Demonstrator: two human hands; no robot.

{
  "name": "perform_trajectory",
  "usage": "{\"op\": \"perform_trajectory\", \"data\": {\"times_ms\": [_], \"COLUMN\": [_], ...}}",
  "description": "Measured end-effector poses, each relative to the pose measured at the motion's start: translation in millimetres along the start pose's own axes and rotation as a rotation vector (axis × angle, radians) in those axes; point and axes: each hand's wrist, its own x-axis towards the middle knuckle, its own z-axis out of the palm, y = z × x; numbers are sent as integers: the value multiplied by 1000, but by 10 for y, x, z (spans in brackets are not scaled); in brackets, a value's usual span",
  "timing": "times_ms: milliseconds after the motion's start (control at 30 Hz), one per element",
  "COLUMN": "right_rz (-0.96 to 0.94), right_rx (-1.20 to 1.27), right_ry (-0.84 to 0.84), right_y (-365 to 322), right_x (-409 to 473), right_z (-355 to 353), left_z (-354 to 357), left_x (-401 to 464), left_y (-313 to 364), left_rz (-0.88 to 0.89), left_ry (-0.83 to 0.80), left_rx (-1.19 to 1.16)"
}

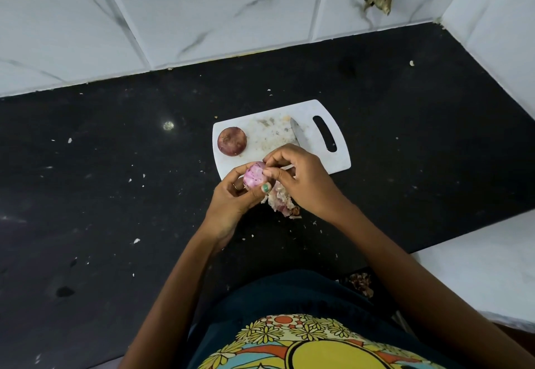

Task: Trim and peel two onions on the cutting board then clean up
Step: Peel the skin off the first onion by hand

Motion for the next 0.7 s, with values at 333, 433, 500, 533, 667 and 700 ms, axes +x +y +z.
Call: {"op": "perform_trajectory", "data": {"times_ms": [333,433,500,533,667,700], "right_rz": [-22,0,18,34,93,110], "right_rx": [25,58,105,136,214,228], "right_ry": [68,89,104,117,156,170], "right_y": [-69,-69,-68,-65,-48,-42], "right_x": [-6,2,4,5,16,23], "right_z": [-12,-18,-22,-26,-54,-58], "left_z": [91,113,124,127,133,133], "left_x": [39,34,26,22,14,16], "left_y": [7,0,7,16,26,23], "left_rz": [-92,-106,-113,-112,-123,-131], "left_ry": [38,43,46,45,19,13], "left_rx": [-163,-222,-248,-255,-252,-250]}}
